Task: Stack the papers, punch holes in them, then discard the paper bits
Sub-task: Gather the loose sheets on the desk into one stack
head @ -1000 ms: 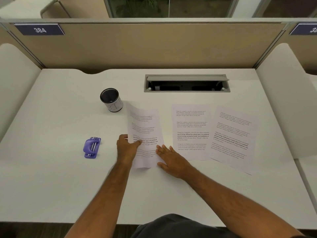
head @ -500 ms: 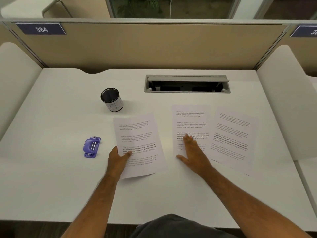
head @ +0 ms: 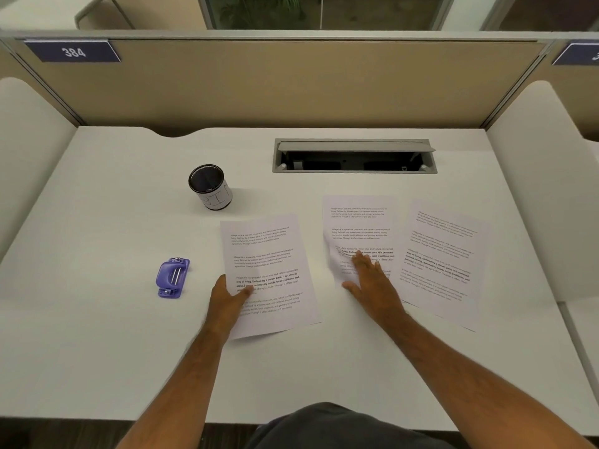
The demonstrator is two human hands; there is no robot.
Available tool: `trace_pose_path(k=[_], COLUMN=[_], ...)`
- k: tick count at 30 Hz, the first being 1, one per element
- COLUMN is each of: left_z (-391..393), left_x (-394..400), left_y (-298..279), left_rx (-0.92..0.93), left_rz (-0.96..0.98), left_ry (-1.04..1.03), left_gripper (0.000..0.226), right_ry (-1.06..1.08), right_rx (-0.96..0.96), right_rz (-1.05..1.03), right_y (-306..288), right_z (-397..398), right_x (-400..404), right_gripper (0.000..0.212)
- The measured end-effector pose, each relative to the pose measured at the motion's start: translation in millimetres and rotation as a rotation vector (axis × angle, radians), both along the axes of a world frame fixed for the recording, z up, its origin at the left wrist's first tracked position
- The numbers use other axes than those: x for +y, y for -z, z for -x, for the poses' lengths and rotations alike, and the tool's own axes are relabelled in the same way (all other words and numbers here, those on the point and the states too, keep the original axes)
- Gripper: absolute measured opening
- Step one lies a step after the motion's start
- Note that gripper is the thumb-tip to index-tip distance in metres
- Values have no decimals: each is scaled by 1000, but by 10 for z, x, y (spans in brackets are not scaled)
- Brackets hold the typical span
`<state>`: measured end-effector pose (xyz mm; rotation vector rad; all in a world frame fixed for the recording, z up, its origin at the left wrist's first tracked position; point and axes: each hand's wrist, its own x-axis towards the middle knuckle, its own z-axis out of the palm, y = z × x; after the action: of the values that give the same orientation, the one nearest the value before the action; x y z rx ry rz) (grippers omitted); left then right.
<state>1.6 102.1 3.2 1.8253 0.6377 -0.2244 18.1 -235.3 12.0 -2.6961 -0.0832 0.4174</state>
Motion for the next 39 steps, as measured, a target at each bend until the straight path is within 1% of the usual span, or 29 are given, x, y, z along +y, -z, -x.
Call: trace_pose_path(k=[4,7,11,17,19,22,24,26,27,28,30,32,34,35,37,39], left_z=[-21,-34,-67,-128,-151,-171,-166,-167,-172,-177,-185,-189,-179,-175,-167,-158], left_x=[-35,-77,-167,-331,-382,-459,-507,-532,-538,-536,-527,-526,-527,-524,-501,-471], left_y=[4,-10,-30,-47,-60,-90,-126,-157,-170,-177,-168,-135,-132,-147,-172,-207], left_rx=[6,-3,-3,18,46,77,91,114,113,102,85,81,80,69,33,-9], left_rz=[19,37,74,71,73,127,202,301,308,269,160,93,42,23,1,-4], left_ry=[3,0,21,62,74,73,44,45,68,102,143,174,212,231,274,323], left_gripper=[43,46,46,43,37,28,32,44,48,48,41,44,45,45,44,45], right_ry=[208,248,212,47,20,-16,-39,-47,-49,-55,-80,-95,-59,-22,80,213], right_rx=[37,-21,10,69,134,237,312,383,400,405,400,393,359,312,162,12], right_rz=[-170,-307,-495,-609,-614,-607,-603,-598,-593,-591,-586,-576,-586,-583,-546,-499], right_y=[-80,-101,-175,-200,-196,-188,-160,-130,-115,-106,-100,-99,-89,-78,-52,-23], right_z=[-65,-111,-110,64,120,210,265,302,318,332,354,365,352,337,302,244], right_x=[15,35,214,601,703,809,847,862,862,861,850,823,774,732,615,459], right_gripper=[54,42,38,39,43,53,67,87,94,97,91,83,76,72,68,67])
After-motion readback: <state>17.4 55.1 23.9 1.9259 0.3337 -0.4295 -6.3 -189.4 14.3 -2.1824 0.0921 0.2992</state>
